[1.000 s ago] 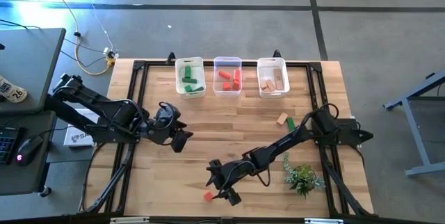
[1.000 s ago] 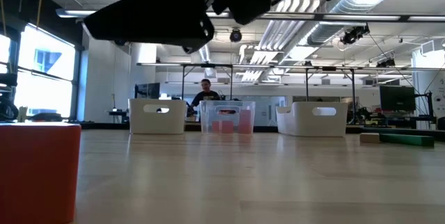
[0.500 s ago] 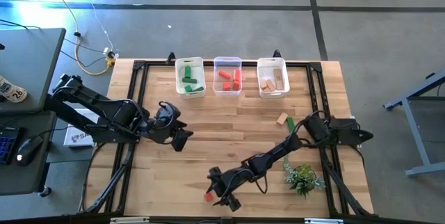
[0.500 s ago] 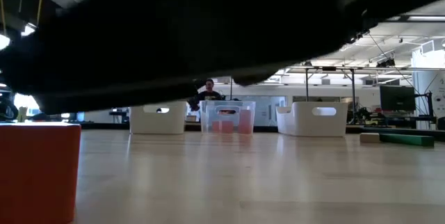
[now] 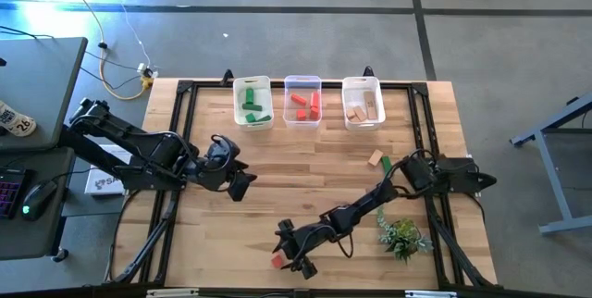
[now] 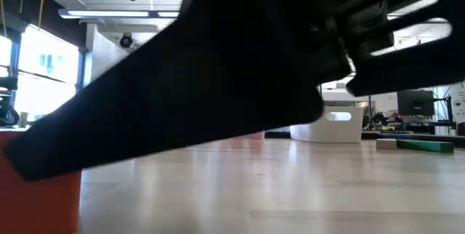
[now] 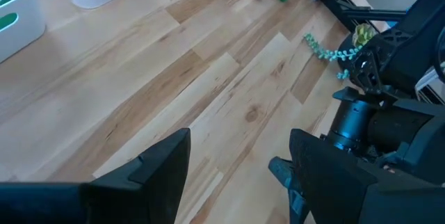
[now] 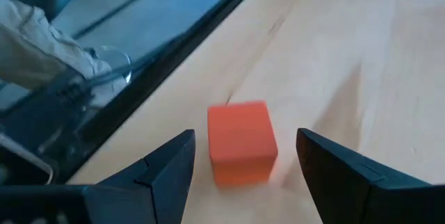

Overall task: Sort & place blocks by color
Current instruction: Put the orange block into the transparent bin

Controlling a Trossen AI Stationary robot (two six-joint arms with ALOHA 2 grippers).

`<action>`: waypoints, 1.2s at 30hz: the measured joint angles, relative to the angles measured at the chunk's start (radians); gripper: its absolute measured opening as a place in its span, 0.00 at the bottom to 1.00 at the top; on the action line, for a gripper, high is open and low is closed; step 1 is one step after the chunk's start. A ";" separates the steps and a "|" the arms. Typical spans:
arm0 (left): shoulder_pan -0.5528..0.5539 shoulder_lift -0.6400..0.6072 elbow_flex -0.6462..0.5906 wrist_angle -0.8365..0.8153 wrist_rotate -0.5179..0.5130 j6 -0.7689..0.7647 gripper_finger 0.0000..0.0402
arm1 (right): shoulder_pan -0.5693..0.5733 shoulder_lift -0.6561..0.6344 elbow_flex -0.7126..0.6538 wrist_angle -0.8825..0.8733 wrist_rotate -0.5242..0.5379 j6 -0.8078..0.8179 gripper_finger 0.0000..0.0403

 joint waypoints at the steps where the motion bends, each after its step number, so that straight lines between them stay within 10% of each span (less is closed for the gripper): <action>1: 0.000 0.000 0.000 -0.002 0.000 0.000 0.58 | 0.000 0.009 0.006 0.014 0.000 0.008 0.59; 13: 0.000 0.000 0.000 -0.008 0.003 0.008 0.58 | 0.001 0.076 0.124 -0.110 0.011 0.032 0.56; 22: 0.000 0.000 0.000 -0.011 0.003 0.011 0.58 | 0.000 0.071 0.145 -0.167 0.007 0.156 0.27; 36: 0.000 0.000 0.000 -0.032 0.015 0.002 0.58 | 0.004 0.065 0.295 -0.384 -0.012 0.325 0.26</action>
